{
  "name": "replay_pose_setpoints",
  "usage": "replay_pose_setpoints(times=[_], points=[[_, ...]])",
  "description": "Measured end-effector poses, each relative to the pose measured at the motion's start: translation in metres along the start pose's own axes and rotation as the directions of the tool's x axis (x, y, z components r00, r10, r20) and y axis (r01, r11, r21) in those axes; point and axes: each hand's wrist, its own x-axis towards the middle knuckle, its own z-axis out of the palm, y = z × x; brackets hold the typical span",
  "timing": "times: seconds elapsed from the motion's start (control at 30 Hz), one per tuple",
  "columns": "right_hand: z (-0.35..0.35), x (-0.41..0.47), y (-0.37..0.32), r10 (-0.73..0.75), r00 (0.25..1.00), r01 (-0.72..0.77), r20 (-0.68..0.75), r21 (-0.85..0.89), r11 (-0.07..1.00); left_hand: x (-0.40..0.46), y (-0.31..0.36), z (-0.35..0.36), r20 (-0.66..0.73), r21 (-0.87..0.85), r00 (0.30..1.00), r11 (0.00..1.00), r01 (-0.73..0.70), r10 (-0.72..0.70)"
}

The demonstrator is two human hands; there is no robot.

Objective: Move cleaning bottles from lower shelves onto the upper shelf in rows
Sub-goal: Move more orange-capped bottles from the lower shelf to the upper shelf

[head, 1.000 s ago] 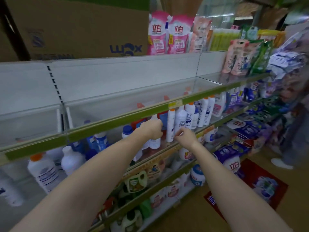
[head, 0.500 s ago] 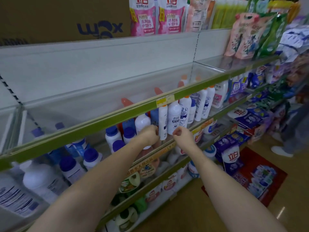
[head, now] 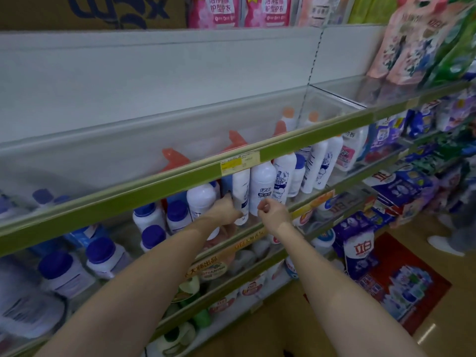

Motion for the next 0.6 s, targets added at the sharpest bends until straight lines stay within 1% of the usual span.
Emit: replay_pose_setpoints(times=[0.1,0.2,0.33,0.47,0.6], points=[[0.0,0.018,0.007,-0.038,0.997,0.04,0.068,-0.023,0.999,0.015,0.002,0.009,-0.043,-0.224,0.995,0.971,0.081,-0.093],[-0.003,0.03,0.016,-0.057,0.992,0.06,0.117,-0.019,0.998,0.029,0.003,0.02,-0.104,-0.405,0.982,0.909,0.102,-0.157],[-0.009,0.042,0.028,-0.102,0.979,0.11,0.176,-0.032,0.993,0.018,0.036,0.024,-0.177,-0.639,0.948,0.764,0.093,-0.263],[-0.015,0.049,0.036,-0.153,0.959,0.16,0.237,-0.01,0.987,0.02,0.048,0.032,-0.262,-0.722,0.89,0.688,0.076,-0.373],[-0.02,0.052,0.04,-0.187,0.937,0.192,0.294,0.014,0.981,0.014,0.049,0.037,-0.287,-0.749,0.833,0.653,0.113,-0.473]])
